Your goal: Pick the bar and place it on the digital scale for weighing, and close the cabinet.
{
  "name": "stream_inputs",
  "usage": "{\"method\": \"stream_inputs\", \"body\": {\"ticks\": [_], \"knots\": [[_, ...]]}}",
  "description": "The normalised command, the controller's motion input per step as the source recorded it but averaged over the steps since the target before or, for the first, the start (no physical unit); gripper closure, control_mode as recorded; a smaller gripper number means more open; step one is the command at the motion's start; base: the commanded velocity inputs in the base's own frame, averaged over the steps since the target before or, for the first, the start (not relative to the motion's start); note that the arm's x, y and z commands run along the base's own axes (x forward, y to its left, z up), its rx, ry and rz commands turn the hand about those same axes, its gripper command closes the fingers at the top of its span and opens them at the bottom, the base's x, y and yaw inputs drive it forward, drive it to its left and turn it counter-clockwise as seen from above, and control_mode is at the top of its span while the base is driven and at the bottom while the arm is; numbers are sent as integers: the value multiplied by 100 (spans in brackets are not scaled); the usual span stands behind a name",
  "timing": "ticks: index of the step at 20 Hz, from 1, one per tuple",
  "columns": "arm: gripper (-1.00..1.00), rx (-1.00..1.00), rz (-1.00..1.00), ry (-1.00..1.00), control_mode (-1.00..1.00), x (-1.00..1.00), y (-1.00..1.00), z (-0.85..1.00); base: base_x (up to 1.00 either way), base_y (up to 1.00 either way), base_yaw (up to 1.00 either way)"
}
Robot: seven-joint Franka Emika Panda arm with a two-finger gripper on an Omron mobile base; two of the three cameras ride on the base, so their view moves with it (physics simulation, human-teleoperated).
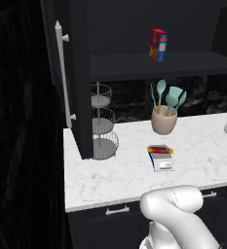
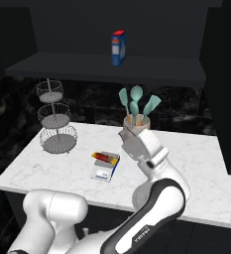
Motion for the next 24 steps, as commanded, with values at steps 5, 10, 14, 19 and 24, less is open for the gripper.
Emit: {"method": "stream_inputs", "body": {"ticks": [5, 10, 14, 19, 24], "knots": [[-100, 21, -13, -30, -100, 0, -3, 1, 0, 0, 0], [-100, 15, 1, 8, -100, 0, -32, 16, 0, 0, 0], [-100, 8, 6, 22, -100, 0, -37, 2, 0, 0, 0], [-100, 4, 7, 22, -100, 0, -31, 0, 0, 0, 0], [-100, 1, 3, 5, -100, 0, -12, -13, 0, 0, 0]]}}
